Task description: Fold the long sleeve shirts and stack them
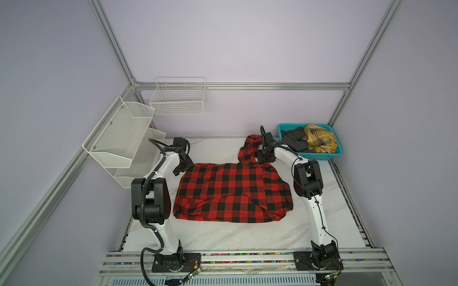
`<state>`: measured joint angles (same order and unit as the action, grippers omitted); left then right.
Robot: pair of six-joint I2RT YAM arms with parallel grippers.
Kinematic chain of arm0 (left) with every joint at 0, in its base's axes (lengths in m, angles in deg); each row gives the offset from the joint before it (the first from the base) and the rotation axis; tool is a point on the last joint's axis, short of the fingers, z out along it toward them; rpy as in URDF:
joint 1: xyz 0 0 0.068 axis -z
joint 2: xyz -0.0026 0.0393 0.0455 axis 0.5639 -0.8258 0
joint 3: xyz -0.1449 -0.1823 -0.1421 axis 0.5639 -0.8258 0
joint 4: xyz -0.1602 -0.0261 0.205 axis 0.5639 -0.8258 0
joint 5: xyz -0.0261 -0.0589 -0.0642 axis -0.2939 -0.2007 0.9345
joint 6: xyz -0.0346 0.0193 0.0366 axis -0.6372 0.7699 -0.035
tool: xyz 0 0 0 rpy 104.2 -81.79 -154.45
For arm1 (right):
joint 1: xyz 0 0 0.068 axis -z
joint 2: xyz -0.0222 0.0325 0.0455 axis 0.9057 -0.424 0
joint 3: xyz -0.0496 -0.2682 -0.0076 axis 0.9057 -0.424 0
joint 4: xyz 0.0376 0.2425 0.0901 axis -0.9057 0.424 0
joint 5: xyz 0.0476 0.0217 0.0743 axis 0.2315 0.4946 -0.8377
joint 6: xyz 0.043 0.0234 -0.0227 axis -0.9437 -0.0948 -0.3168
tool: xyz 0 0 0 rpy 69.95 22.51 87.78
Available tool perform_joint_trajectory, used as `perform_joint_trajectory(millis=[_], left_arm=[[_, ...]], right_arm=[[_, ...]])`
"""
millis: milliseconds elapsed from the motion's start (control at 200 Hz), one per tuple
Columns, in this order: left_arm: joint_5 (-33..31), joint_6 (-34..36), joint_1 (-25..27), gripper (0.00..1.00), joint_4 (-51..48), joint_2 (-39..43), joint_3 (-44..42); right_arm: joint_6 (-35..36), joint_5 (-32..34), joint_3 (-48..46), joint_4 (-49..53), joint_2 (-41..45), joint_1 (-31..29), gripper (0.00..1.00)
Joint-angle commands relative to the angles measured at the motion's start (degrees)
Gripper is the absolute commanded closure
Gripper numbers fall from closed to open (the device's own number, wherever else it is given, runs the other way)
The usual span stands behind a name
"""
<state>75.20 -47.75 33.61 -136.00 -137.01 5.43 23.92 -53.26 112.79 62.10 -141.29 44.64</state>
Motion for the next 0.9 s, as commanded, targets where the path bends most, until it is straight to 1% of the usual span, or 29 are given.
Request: perform_joint_trajectory(millis=[0, 125, 185, 245, 345, 515, 785, 895], left_arm=[[-0.1, 1.5, -0.4, 0.33, 0.6, -0.3, 5.8], [-0.1, 1.7, -0.4, 0.32, 0.6, -0.4, 5.7], [0.0, 1.8, -0.4, 0.33, 0.7, -0.3, 5.5], [0.3, 1.7, -0.4, 0.33, 0.7, -0.3, 5.3], [0.4, 1.7, -0.4, 0.33, 0.7, -0.3, 4.8], [0.7, 1.5, -0.4, 0.33, 1.1, -0.6, 4.0], [0.3, 1.8, -0.4, 0.33, 2.2, -0.7, 2.1], [-0.1, 2.1, -0.4, 0.33, 2.5, -0.9, 1.8]], right_arm=[[-0.4, 2.3, -0.5, 4.2, -0.4, -0.3, 0.48], [0.8, 5.5, 2.5, 6.6, -4.4, -0.7, 0.49], [0.9, 7.5, 3.1, 7.1, -4.9, -1.1, 0.49], [0.9, 7.9, 2.8, 7.0, -3.9, -1.4, 0.49], [0.7, 7.6, 1.1, 4.4, -0.2, -1.6, 0.49], [-0.1, 7.8, 3.8, 5.8, 2.0, -1.5, 0.48], [-0.7, 5.2, 3.2, 6.2, -1.4, -0.9, 0.48], [-1.3, 4.0, 1.9, 6.1, -3.0, -0.1, 0.54]])
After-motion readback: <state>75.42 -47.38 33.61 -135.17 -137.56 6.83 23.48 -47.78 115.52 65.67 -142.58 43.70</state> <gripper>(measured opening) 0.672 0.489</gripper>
